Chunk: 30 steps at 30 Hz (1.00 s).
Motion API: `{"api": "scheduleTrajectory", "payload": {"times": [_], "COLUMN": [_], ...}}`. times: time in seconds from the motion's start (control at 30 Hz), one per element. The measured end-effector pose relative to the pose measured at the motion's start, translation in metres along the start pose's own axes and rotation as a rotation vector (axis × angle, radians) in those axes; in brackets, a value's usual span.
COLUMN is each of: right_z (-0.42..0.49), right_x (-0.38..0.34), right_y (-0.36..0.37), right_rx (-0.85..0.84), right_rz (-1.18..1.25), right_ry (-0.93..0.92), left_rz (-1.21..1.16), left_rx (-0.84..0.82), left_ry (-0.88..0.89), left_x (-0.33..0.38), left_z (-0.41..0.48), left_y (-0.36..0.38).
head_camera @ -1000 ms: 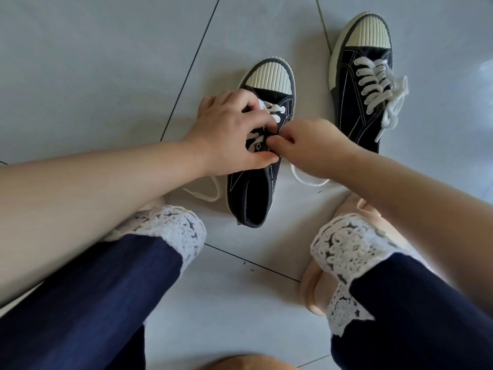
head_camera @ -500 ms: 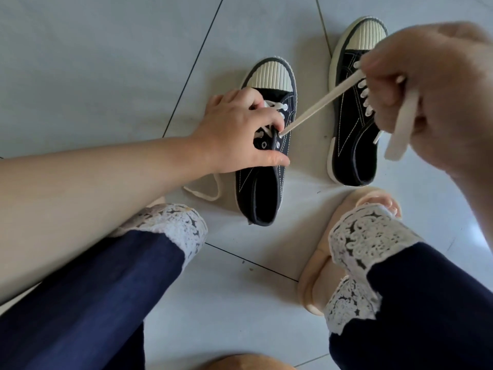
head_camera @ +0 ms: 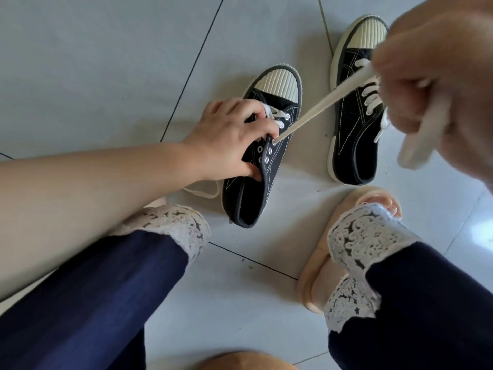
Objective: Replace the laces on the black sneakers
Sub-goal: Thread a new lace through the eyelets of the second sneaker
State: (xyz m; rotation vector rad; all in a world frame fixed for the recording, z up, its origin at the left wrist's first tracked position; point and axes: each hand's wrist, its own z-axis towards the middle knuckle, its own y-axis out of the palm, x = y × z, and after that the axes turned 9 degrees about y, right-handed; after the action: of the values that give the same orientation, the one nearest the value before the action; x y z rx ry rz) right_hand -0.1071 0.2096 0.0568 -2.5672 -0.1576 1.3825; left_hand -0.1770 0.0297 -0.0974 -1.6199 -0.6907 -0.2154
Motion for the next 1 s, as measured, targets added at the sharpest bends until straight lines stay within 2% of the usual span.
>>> {"api": "scheduleTrajectory", "payload": {"times": [0.03,0.07,0.13,0.2,0.27,0.33,0.4,0.5,0.57,0.67,0.77,0.87,1.0], "right_z": [0.001,0.006,0.010,0.013,0.017,0.019,0.025,0.035,0.037,0.039,0.044,0.039,0.029], "right_x": [0.004,0.010,0.023,0.038,0.049,0.057,0.063,0.069,0.075,0.087,0.091,0.090,0.086], "right_y": [0.004,0.007,0.017,0.026,0.031,0.040,0.053,0.075,0.083,0.083,0.078,0.060,0.025], "right_rx": [-0.011,0.027,-0.012,-0.005,0.110,0.164,0.137,0.077,0.074,0.109,0.129,0.030,-0.132], "right_rz": [-0.097,-0.300,-0.817,-1.115,-1.093,-0.901,-0.733,-0.608,-0.612,-0.697,-0.623,-0.612,-0.789], "right_ry": [0.014,0.064,0.149,0.253,0.283,0.189,0.104,0.087,0.070,0.081,0.131,0.122,0.230], "left_rz": [0.013,0.026,0.018,-0.029,-0.052,-0.154,-0.327,-0.487,-0.532,-0.508,-0.541,-0.664,-0.875], "left_rx": [0.003,0.011,0.043,0.096,0.188,0.304,0.337,0.304,0.316,0.325,0.326,0.329,0.315], "left_ry": [0.008,0.006,-0.044,-0.098,-0.119,-0.190,-0.276,-0.368,-0.423,-0.408,-0.451,-0.561,-0.666], "left_x": [0.000,0.000,0.000,0.003,0.011,0.019,0.024,0.025,0.022,0.017,0.017,0.017,0.017], "left_z": [0.000,-0.001,-0.004,-0.011,-0.018,-0.021,-0.020,-0.016,-0.015,-0.017,-0.018,-0.019,-0.018], "left_y": [0.001,0.002,0.004,0.006,0.009,0.012,0.013,0.014,0.014,0.013,0.007,0.003,0.001]}}
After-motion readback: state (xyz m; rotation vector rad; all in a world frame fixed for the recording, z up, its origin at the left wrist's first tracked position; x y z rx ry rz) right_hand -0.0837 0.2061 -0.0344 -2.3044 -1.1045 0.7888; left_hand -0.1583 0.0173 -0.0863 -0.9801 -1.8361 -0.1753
